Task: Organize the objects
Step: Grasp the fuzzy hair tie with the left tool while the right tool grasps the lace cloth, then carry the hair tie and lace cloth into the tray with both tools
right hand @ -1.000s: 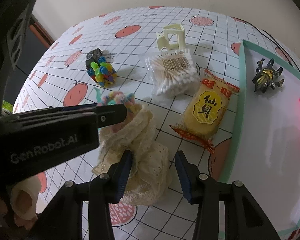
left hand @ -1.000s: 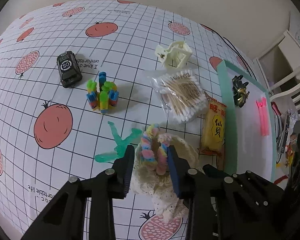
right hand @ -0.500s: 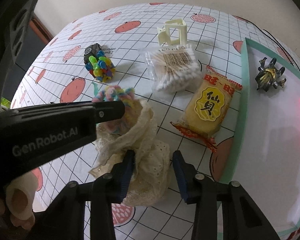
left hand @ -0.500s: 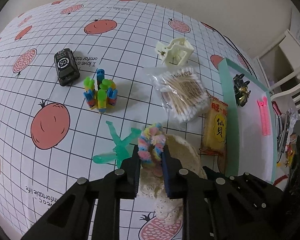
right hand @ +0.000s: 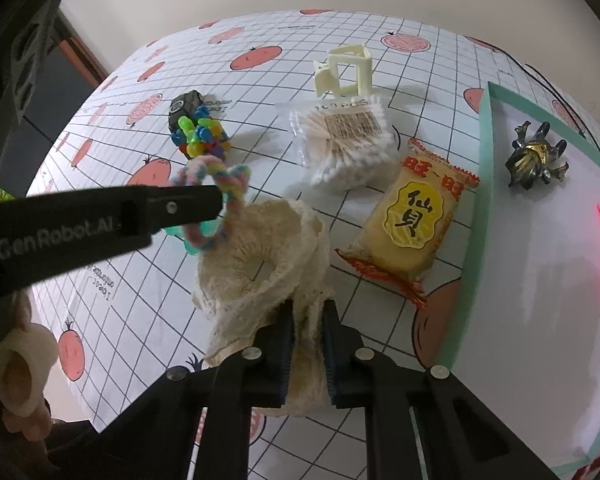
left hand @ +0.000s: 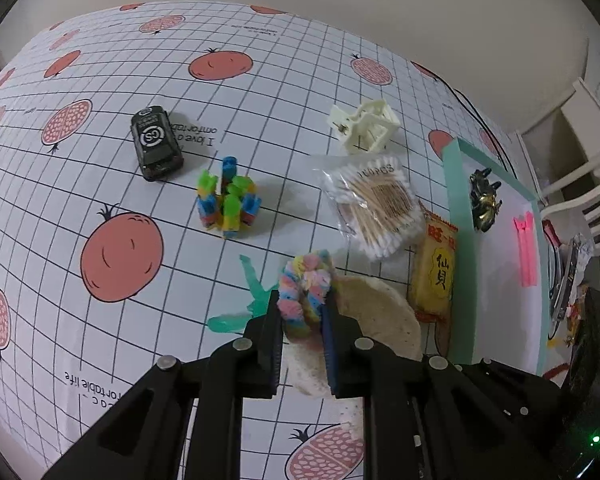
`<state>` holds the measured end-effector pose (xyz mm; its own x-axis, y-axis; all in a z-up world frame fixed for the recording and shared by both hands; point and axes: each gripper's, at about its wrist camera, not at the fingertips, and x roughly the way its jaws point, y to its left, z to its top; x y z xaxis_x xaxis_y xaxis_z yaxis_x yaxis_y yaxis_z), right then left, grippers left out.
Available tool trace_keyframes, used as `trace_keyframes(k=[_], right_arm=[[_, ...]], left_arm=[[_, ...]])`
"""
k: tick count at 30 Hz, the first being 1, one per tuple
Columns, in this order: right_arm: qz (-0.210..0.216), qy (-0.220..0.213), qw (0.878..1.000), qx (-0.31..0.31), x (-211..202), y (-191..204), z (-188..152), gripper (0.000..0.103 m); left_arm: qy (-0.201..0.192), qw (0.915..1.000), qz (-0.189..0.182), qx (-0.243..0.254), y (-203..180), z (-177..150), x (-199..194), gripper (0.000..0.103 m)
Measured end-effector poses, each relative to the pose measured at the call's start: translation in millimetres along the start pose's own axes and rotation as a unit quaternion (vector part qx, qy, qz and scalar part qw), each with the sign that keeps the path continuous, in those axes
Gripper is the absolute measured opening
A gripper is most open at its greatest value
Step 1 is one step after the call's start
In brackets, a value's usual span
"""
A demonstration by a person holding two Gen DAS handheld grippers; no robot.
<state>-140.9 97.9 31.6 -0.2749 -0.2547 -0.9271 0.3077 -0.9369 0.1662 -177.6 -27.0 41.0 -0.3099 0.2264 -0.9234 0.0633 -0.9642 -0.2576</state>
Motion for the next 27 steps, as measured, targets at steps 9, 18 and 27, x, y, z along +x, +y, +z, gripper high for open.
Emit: trace_keyframes(k=[9, 18, 27], right_arm=[[0.018, -0.041, 0.999, 0.013, -21.4, -5.5, 2.9, 0.012], [0.037, -0.128, 0.991, 0.028, -59.8, -15.7, 12.1, 0.012], [0.027, -0.211, 0.976, 0.054, -98.1, -42.9, 15.1, 0.012]], left_arm=[[-0.027, 0.9995, -0.003, -0.013, 5.7, 4.9, -15.5, 0.018], [-0.078, 0.9961, -0.024, -0.034, 9.8, 12.9, -41.0, 0.018], [-0.130, 0.9900, -0.051, -0.022, -2.7, 13.4, -62.7, 0.018]])
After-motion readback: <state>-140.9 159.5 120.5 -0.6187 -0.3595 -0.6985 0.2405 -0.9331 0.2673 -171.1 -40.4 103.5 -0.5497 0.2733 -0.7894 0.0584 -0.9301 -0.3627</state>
